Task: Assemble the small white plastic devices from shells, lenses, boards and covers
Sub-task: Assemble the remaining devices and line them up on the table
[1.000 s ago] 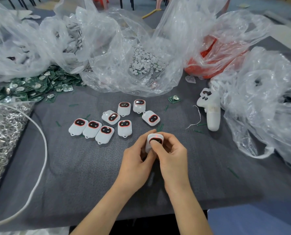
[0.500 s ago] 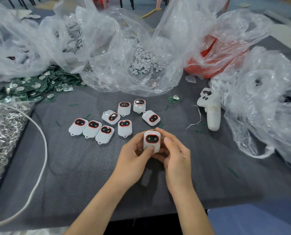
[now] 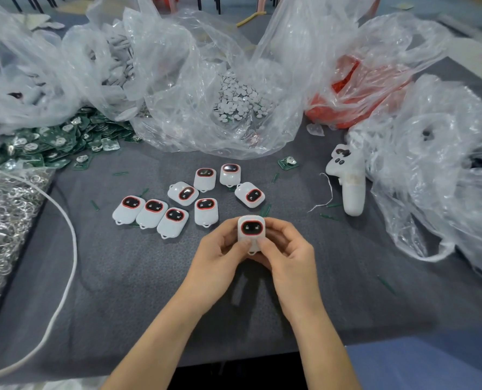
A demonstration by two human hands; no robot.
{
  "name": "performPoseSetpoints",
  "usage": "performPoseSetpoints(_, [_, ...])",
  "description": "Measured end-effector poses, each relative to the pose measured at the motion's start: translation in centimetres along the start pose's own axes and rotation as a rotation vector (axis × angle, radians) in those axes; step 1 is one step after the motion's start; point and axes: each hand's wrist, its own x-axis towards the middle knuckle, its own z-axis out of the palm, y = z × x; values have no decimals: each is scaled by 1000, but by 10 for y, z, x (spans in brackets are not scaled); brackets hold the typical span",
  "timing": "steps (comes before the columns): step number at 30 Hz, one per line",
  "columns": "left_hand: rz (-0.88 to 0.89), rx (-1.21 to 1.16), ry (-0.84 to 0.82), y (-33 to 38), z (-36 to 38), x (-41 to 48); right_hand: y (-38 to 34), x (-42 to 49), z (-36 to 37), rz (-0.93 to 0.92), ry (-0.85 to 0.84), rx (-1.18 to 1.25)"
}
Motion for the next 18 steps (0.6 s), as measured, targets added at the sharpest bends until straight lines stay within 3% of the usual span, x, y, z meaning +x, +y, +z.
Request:
performPoseSetpoints(11, [155, 326, 160, -7, 10, -4, -8, 1, -7, -1, -106, -187])
performPoseSetpoints(16, [8, 4, 72, -2, 5, -7, -12, 2, -5, 4, -137, -259])
performPoseSetpoints(18, [11, -14, 83, 1, 1, -8, -15, 3, -3, 9, -166, -279])
